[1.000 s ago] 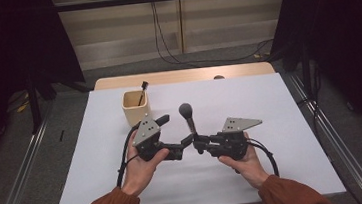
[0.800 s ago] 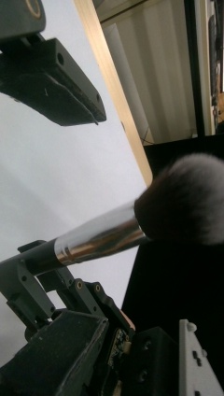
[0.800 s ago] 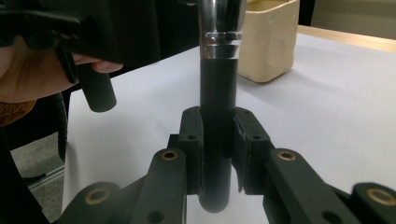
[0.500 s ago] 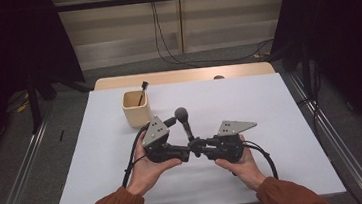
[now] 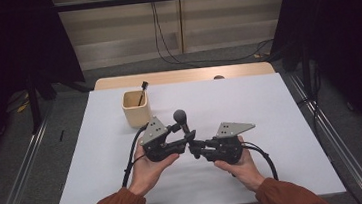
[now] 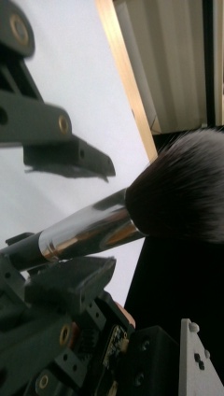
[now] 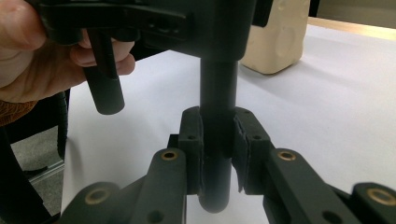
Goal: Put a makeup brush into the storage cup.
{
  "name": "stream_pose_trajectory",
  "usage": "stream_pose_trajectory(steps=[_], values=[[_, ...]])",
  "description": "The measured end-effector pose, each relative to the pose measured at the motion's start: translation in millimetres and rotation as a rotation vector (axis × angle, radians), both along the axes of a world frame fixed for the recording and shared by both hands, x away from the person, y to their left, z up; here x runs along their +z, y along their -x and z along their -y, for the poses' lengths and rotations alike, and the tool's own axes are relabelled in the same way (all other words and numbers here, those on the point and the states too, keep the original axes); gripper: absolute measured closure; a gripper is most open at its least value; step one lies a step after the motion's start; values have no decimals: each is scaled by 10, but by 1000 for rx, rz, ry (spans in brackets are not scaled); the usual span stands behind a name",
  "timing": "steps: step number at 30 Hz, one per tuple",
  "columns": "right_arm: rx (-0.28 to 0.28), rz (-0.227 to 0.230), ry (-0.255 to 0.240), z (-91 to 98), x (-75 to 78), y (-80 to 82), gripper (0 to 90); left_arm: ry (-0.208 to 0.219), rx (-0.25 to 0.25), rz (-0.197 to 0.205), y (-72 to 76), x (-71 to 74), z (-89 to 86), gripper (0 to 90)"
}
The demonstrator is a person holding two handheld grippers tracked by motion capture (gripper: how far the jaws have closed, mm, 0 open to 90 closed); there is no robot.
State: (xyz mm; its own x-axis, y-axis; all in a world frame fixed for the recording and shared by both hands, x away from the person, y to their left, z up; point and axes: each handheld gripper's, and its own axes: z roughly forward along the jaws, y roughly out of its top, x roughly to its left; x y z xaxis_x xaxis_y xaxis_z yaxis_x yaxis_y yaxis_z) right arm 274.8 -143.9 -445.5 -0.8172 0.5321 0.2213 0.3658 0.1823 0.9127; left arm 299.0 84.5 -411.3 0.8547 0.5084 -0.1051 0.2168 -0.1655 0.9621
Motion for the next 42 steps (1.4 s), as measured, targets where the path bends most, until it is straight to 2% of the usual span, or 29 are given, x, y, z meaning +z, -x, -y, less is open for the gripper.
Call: stream_pose_trajectory(steps=[4,13,18,22,30,35,42], values=[[2,-5,-1,-2,-15,-6,760,12,-18,-4,1,3,6,612],[2,-8,1,-16,-33,-4,759,31,-33,-42,-11,7,5,662],[0,-11,-6,-32,-34,-3,757,26,-26,-26,18,23,17,674],[-1,-21,-5,-36,-38,-9,755,6,-34,-24,31,33,40,685],[-9,-30,-17,-20,-24,-18,729,10,-51,-23,54,45,82,707],[-12,-22,-22,-3,-8,-19,683,18,-51,-20,49,34,101,709],[-22,-33,-25,13,0,-21,532,20,-45,-29,32,39,77,709]])
